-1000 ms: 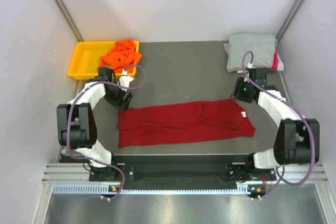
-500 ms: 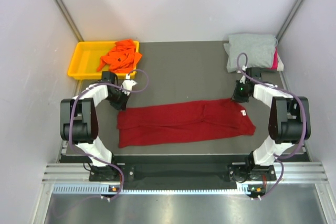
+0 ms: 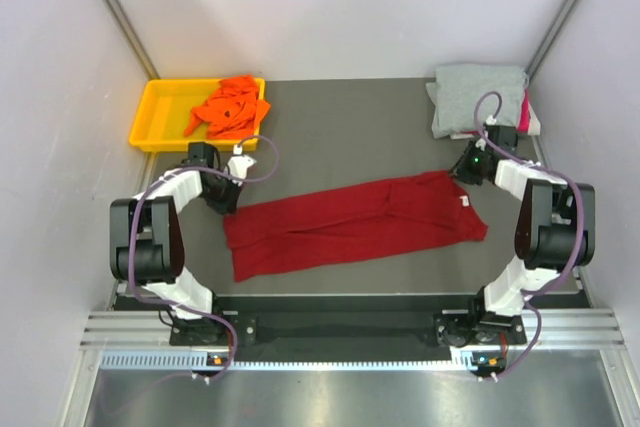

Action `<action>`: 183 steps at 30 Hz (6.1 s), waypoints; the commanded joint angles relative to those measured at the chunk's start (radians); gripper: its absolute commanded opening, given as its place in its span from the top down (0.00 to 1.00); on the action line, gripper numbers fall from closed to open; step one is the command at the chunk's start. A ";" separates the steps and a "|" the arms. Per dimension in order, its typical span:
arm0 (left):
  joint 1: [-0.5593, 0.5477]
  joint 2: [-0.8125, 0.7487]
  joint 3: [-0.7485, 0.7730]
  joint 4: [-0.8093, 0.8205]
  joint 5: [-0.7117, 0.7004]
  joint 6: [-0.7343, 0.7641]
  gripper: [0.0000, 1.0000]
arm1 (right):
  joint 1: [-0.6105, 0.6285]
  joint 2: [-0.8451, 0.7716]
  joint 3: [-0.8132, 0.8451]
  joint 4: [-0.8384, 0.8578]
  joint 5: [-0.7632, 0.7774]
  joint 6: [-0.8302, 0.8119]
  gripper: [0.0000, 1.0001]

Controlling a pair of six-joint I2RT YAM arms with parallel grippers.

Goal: Fold and stack the t-shirts
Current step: Fold the tshirt

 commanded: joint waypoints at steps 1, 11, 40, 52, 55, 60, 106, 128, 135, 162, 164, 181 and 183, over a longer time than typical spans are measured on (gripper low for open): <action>0.030 -0.010 -0.047 -0.099 -0.087 0.030 1.00 | -0.033 0.030 0.012 0.125 -0.055 0.018 0.90; 0.030 -0.058 0.005 -0.205 0.018 0.035 1.00 | 0.012 0.077 0.118 0.082 -0.074 -0.018 0.56; 0.027 -0.184 -0.123 -0.372 0.136 0.247 0.98 | 0.294 0.519 0.593 0.082 0.031 0.192 1.00; -0.021 -0.158 -0.123 -0.343 0.204 0.208 0.93 | 0.404 0.976 1.315 0.143 0.087 0.458 1.00; -0.028 -0.147 -0.127 -0.348 0.219 0.205 0.91 | 0.417 1.036 1.417 0.198 0.107 0.517 0.86; -0.030 -0.161 -0.158 -0.351 0.201 0.219 0.72 | 0.403 0.883 1.352 0.152 0.162 0.407 0.48; -0.649 0.000 -0.051 -0.238 0.282 0.098 0.66 | 0.282 0.953 1.233 0.152 0.025 0.594 0.98; -0.663 -0.581 -0.273 0.037 0.116 -0.069 0.37 | 0.492 -0.412 -0.015 -0.243 0.163 0.312 0.37; -0.665 -0.713 -0.322 0.037 0.171 -0.060 0.40 | 0.950 -0.817 -0.498 -0.283 0.216 0.716 0.40; -0.728 -0.742 -0.494 0.189 0.231 0.207 0.36 | 0.980 -0.898 -0.726 -0.186 0.175 0.838 1.00; -0.792 -0.728 -0.509 0.227 0.205 0.276 0.36 | 0.954 -0.976 -0.762 -0.216 0.157 0.824 1.00; -1.166 -0.578 -0.626 0.483 -0.097 0.454 0.46 | 0.845 -0.857 -0.747 -0.144 0.064 0.718 1.00; -1.165 -0.563 -0.621 0.484 -0.132 0.435 0.60 | 0.834 -0.857 -0.746 -0.151 0.057 0.707 1.00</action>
